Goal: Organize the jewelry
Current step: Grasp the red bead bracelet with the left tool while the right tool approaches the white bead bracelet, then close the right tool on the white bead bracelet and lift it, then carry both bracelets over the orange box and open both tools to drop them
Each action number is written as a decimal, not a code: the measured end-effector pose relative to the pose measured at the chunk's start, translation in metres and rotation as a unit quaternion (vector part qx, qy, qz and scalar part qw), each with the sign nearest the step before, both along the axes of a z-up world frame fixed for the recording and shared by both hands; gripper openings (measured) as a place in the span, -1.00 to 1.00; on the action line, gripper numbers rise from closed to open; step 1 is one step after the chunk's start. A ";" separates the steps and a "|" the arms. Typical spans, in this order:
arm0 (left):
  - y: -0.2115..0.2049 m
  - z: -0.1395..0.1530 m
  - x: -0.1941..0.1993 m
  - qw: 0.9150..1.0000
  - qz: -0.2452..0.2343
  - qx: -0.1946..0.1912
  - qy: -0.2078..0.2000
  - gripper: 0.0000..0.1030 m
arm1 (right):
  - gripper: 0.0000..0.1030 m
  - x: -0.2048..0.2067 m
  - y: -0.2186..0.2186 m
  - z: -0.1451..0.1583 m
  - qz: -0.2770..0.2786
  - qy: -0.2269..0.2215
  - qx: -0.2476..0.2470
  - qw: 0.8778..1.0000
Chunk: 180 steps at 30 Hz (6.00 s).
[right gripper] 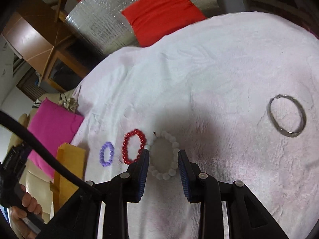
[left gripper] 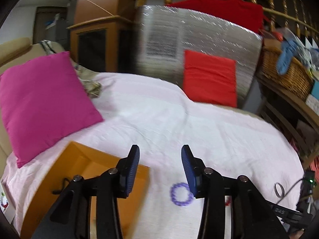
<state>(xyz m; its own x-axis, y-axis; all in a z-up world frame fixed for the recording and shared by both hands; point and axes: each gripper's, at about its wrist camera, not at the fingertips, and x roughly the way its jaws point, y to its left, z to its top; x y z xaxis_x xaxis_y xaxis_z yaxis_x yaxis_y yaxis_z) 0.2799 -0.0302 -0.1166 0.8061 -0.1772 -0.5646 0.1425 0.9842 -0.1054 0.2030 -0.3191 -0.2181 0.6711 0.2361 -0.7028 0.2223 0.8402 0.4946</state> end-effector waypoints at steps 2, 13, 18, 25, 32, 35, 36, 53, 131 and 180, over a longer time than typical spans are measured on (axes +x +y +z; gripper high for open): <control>-0.013 -0.006 0.003 1.000 -0.011 0.007 0.012 -0.13 | -0.36 0.003 -0.002 -0.009 0.000 0.009 -0.004 1.000; -0.053 -0.033 0.002 0.997 -0.050 0.037 0.051 -0.12 | -0.79 0.011 0.012 -0.017 0.020 0.015 -0.094 0.995; -0.066 -0.040 0.001 0.994 -0.083 0.035 0.064 -0.12 | -0.79 -0.006 -0.006 -0.002 0.006 -0.005 -0.085 0.996; -0.099 -0.064 -0.001 0.982 -0.147 0.037 0.112 -0.12 | -0.79 -0.031 -0.050 0.010 -0.047 -0.015 -0.063 0.997; -0.131 -0.090 -0.004 0.969 -0.189 0.048 0.149 -0.12 | -0.79 -0.033 -0.067 -0.004 -0.049 0.021 -0.038 0.998; -0.140 -0.099 -0.003 0.966 -0.194 0.059 0.159 -0.12 | -0.79 -0.032 -0.068 -0.010 -0.047 0.031 -0.023 0.998; -0.143 -0.102 -0.003 0.965 -0.195 0.062 0.163 -0.12 | -0.79 -0.032 -0.069 -0.012 -0.047 0.033 -0.019 0.998; -0.166 -0.124 0.001 0.958 -0.216 0.080 0.170 -0.49 | -0.78 -0.029 -0.070 -0.016 -0.050 0.042 -0.006 0.998; -0.073 -0.020 -0.032 0.973 -0.204 -0.074 0.078 -0.81 | -0.79 -0.052 -0.010 0.056 -0.009 -0.146 -0.074 0.986; 0.158 0.046 -0.141 0.998 0.005 -0.053 -0.036 -0.81 | -0.79 -0.075 0.209 0.094 0.228 -0.247 0.022 0.942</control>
